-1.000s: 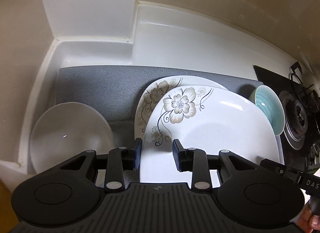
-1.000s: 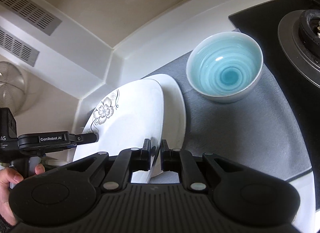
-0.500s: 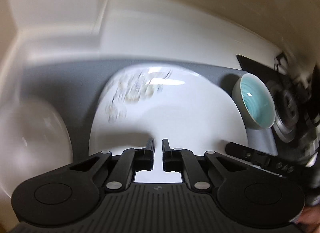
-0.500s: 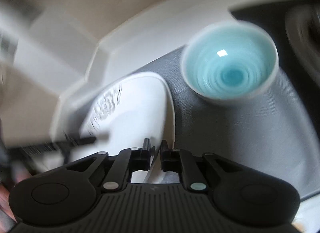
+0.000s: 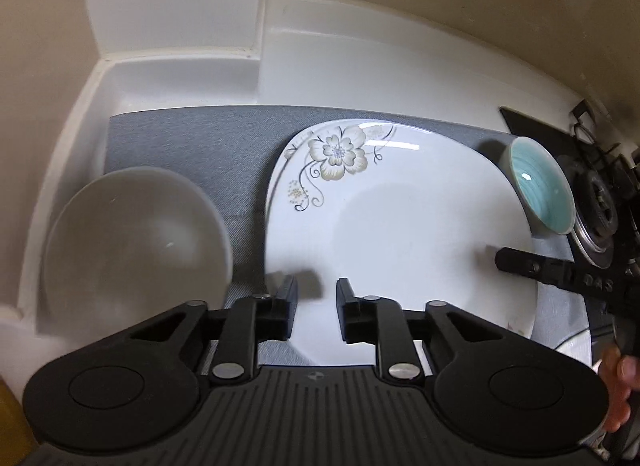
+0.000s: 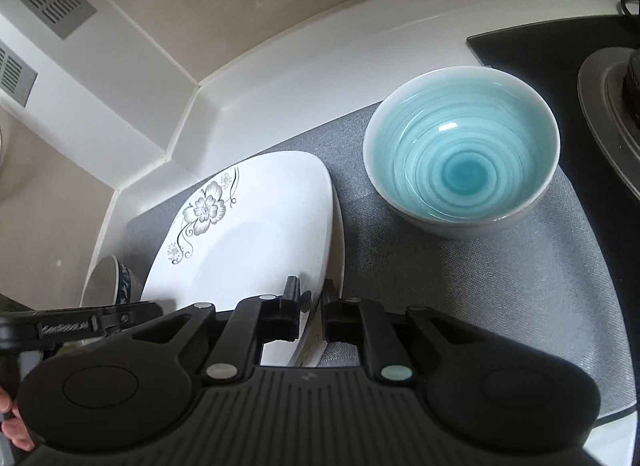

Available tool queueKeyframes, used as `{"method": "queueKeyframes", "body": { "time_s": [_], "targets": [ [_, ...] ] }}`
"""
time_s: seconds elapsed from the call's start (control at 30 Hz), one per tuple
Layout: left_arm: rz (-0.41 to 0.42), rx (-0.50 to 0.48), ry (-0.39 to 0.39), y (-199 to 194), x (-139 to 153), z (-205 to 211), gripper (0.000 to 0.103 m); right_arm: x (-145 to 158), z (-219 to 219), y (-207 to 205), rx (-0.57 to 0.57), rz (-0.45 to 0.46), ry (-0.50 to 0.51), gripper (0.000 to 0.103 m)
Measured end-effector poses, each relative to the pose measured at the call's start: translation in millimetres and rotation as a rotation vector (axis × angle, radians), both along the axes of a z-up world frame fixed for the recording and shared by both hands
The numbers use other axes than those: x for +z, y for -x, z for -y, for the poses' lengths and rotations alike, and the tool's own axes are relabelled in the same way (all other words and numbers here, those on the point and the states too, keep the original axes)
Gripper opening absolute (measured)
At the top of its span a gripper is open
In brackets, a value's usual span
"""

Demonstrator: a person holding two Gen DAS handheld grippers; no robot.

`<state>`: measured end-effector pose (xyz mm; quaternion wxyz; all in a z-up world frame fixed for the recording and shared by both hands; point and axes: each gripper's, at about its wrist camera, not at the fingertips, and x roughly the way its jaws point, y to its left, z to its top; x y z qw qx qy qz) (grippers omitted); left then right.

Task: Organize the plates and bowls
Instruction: 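Lower the plate onto the other white plate and open both grippers, then move both grippers to the terracotta plate rim and close on it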

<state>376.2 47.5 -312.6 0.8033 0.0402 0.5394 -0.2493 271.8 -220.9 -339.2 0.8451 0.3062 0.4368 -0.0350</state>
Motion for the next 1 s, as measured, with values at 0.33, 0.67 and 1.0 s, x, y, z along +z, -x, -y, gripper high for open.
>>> {"method": "queueKeyframes", "body": {
  "time_s": [0.33,0.67,1.0],
  "targets": [
    [-0.055,0.109,0.097,12,-14,-36,0.045,7,-1,12,0.029,-0.024,0.060,0.022],
    [-0.033,0.104,0.105,10,-25,-20,0.024,-5,-12,34,-0.006,-0.041,-0.036,0.024],
    [-0.078,0.129,0.139,14,-24,-21,0.024,-4,-9,24,-0.003,-0.030,0.016,0.017]
  ]
}}
